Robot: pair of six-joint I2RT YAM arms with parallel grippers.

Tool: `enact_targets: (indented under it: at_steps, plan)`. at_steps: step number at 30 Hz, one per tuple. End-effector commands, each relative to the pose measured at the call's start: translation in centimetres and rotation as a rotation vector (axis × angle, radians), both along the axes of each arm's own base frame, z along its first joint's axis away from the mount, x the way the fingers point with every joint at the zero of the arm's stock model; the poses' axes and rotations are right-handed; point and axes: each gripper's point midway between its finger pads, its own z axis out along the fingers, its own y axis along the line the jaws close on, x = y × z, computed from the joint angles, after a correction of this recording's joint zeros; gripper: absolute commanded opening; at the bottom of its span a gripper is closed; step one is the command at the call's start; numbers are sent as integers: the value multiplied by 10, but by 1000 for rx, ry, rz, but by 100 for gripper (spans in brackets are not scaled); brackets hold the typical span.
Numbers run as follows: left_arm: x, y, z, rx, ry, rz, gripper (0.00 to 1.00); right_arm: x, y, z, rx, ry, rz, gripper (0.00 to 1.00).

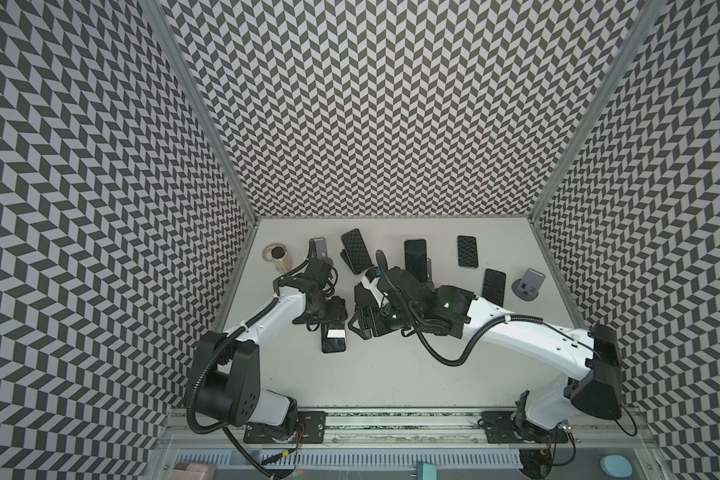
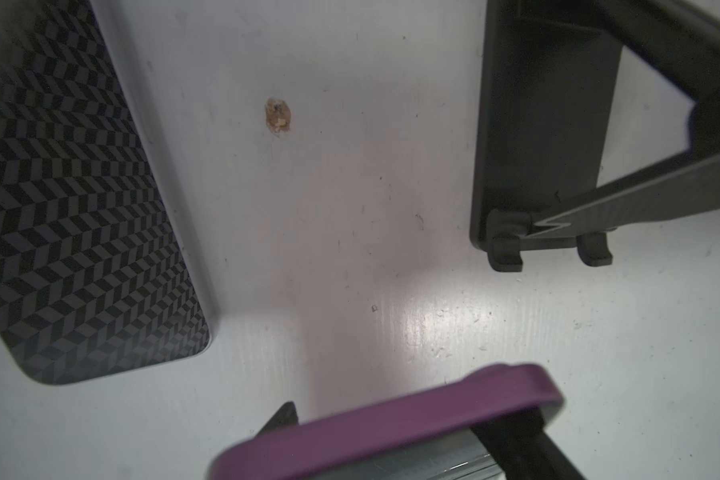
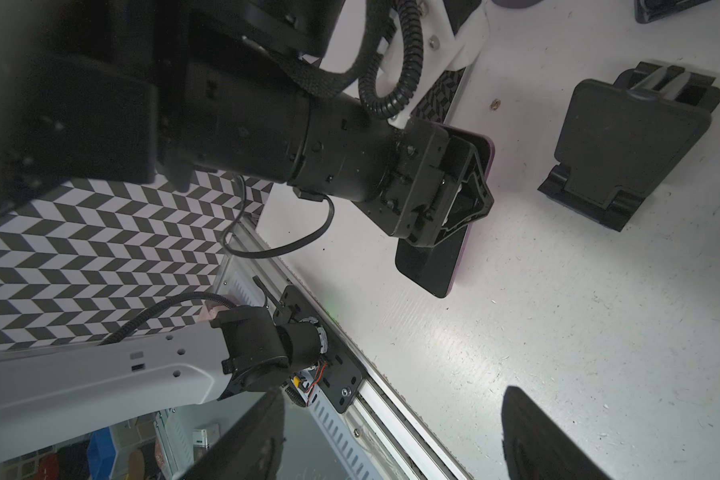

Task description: Remove the phone from the phone stand

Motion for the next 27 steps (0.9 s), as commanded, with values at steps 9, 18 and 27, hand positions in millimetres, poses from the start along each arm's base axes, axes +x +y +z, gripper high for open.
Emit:
enact_targets:
  at_steps: [9,18,27]
  plan:
    - [-4,3,-20,21,81,15,63,-1,-4,12,35,-70,18,80]
    - [-6,6,-31,61,131,-10,64,1,13,15,71,-65,37,81]
    - [-6,7,-39,71,163,-38,65,-2,-4,24,65,-115,46,81]
